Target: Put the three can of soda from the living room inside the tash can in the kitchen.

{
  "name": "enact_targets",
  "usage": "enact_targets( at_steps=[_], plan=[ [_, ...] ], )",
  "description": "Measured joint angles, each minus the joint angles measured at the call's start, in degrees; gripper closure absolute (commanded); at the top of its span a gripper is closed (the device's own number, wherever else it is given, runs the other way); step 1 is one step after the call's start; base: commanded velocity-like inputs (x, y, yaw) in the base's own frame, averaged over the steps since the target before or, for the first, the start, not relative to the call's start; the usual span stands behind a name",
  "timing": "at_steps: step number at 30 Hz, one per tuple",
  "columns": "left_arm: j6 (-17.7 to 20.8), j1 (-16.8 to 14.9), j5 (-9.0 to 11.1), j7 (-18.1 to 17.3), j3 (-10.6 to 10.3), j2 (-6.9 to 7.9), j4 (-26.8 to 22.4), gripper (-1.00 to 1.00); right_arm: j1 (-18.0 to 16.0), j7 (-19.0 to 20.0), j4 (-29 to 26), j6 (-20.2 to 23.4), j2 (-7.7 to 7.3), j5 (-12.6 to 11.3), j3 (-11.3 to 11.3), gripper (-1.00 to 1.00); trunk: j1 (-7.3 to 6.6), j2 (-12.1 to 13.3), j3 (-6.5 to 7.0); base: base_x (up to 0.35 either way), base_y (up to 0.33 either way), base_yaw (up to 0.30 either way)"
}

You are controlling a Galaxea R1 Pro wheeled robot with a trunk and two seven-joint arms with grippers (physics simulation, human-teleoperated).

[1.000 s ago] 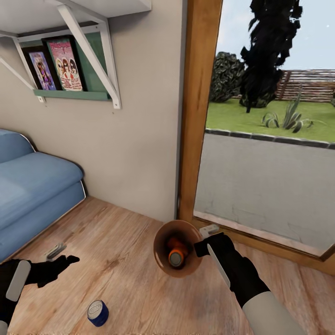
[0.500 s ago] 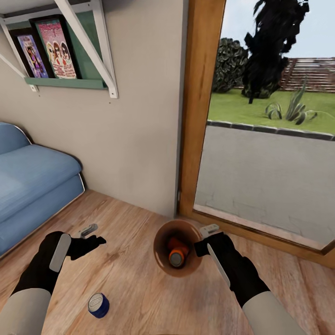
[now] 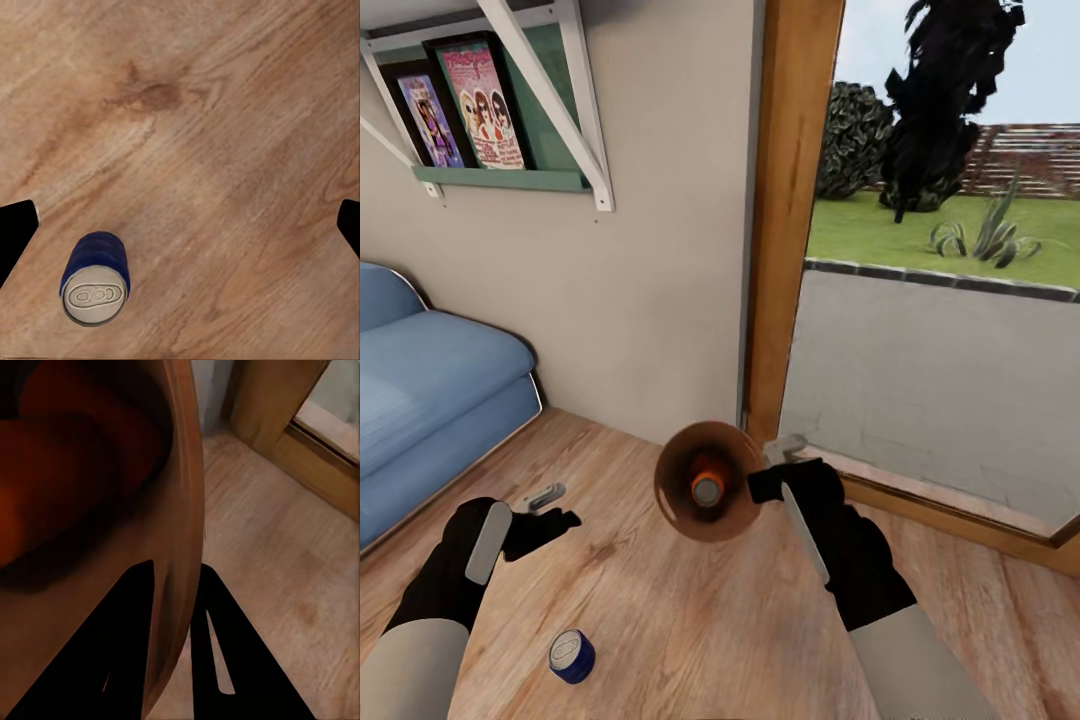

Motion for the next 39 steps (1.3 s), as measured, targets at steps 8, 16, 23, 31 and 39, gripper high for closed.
enact_targets(
  at_steps=[8, 16, 23, 31, 39],
  plan=[
    [1.05, 0.00, 0.28, 3.18, 0.67, -0.07, 0.25, -1.00, -2.10, -0.07, 0.08, 0.00, -0.34, 0.91, -1.93, 1.00, 0.00, 0.00, 0.00, 0.000, 0.000, 0.000],
    [1.44, 0.00, 0.41, 5.73, 0.77, -0.22, 2.84, -1.00, -2.41, 0.04, 0.68, 0.00, -0.42, 0.96, -3.80, 1.00, 0.08, -0.03, -0.66, 0.000, 0.000, 0.000],
    [1.44, 0.00, 0.44, 6.18, 0.79, -0.58, 3.74, -1.00, -2.49, 0.05, 0.72, 0.00, -0.40, 0.94, -3.96, 1.00, 0.26, -0.13, -2.21, 0.000, 0.000, 0.000],
    [1.44, 0.00, 0.42, 6.30, 0.69, -0.66, 3.69, -1.00, -2.46, 0.03, 0.71, 0.00, -0.45, 1.14, -3.98, 1.00, 0.36, -0.19, -3.10, 0.000, 0.000, 0.000],
    [1.44, 0.00, 0.40, 6.36, 0.69, -0.67, 3.75, -1.00, -2.44, 0.05, 0.72, 0.00, -0.40, 1.04, -3.93, 1.00, 0.42, -0.21, -3.54, 0.000, 0.000, 0.000]
  ],
)
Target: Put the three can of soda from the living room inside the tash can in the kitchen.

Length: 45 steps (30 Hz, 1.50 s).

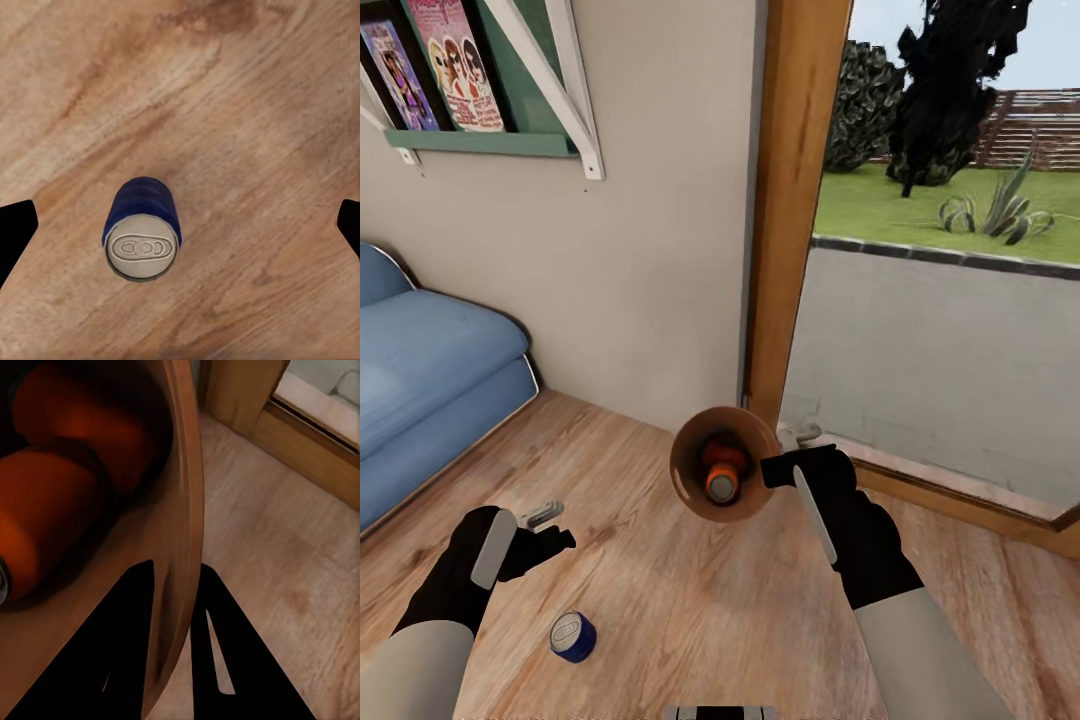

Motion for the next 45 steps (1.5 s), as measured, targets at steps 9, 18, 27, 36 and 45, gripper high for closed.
enact_targets(
  at_steps=[9, 18, 27, 36, 45],
  plan=[
    [0.00, 0.00, -0.18, 0.03, -0.13, 0.00, -0.02, -1.00, 0.00, 0.00, -0.06, 0.00, -0.04, -0.02, -0.04, 1.00, 0.23, -0.12, -1.99, 0.000, 0.000, 0.000],
    [0.00, 0.00, -0.30, 0.11, -0.25, 0.00, 0.00, -1.00, -0.18, 0.00, -2.54, 0.00, 0.02, 0.10, -0.19, 1.00, 0.30, -0.17, -2.66, 0.000, 0.000, 0.000],
    [0.00, 0.00, -0.31, 0.13, -0.26, -0.04, 0.05, -1.00, -1.78, -0.06, -3.69, 0.00, 0.33, 3.84, -0.30, 1.00, 0.30, -0.17, -2.66, 0.000, 0.000, 0.000],
    [0.00, 0.00, -0.36, 0.23, -0.26, -0.09, 0.05, -1.00, -2.72, -0.01, -3.76, 0.00, 0.55, 4.09, -0.25, 1.00, 0.39, -0.20, -3.32, 0.000, 0.000, 0.000],
    [0.00, -0.01, -0.36, 0.29, -0.26, -0.17, 0.05, -1.00, -2.89, 0.01, -3.72, 0.00, 0.61, 3.96, -0.15, 1.00, 0.62, -0.32, -5.32, 0.000, 0.000, 0.000]
  ],
)
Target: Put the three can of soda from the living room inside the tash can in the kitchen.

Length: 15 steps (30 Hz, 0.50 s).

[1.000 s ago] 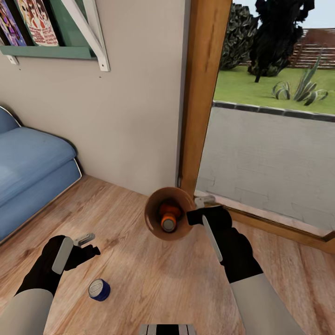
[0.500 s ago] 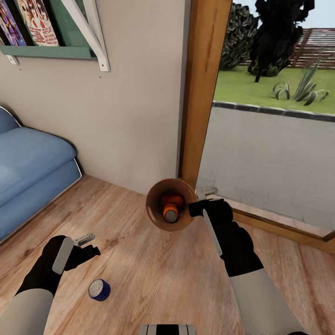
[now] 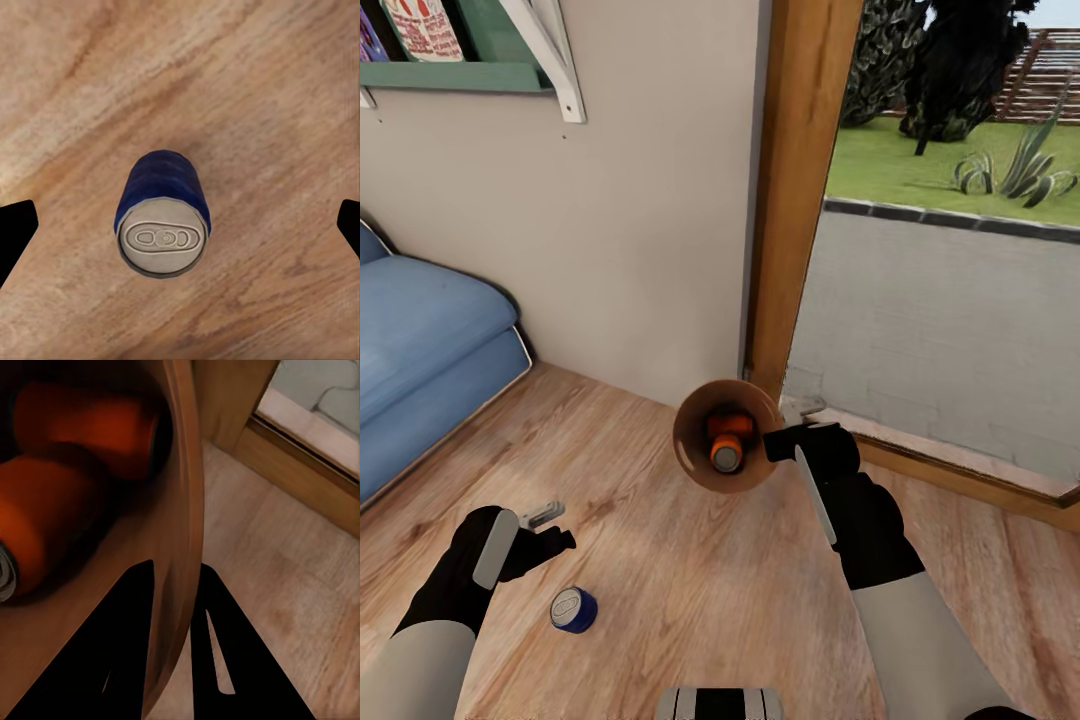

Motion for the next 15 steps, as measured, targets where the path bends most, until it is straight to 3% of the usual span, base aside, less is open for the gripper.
enact_targets(
  at_steps=[10, 15],
  plan=[
    [0.00, -0.03, -0.04, 0.00, 0.00, -0.81, 0.00, -1.00, 0.05, 0.00, -0.07, 0.00, 0.01, 0.22, 0.09, 1.00, 0.05, -0.03, -0.45, 0.000, 0.000, 0.000],
    [0.00, -0.03, -0.07, 0.00, 0.00, -1.02, 0.00, -1.00, 0.06, 0.01, 0.01, 0.00, 0.00, 0.24, 0.09, 1.00, 0.18, -0.09, -1.55, 0.000, 0.000, 0.000]
  ],
)
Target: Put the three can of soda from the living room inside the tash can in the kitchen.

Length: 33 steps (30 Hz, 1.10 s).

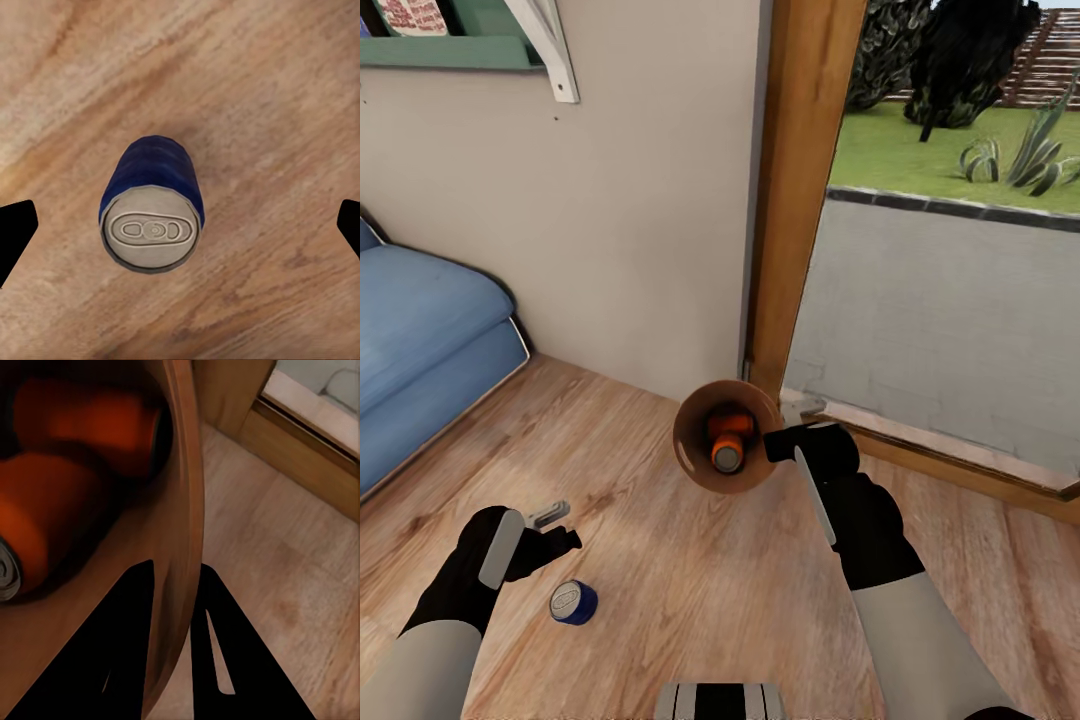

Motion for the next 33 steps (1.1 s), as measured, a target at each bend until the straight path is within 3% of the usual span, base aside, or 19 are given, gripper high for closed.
enact_targets(
  at_steps=[19, 33],
  plan=[
    [0.00, 0.02, -0.02, 0.11, 0.00, -0.27, 0.00, -1.00, 0.01, -0.02, -0.32, 0.00, 0.10, 0.09, 0.17, 1.00, 0.49, -0.26, -4.21, 0.000, 0.000, 0.000],
    [0.00, -0.01, -0.02, 1.67, 0.00, -1.03, 0.01, -1.00, -0.04, 0.00, -7.41, 0.00, 0.36, 0.11, 0.33, 1.00, 0.84, -0.45, -7.30, 0.000, 0.000, 0.000]
  ],
)
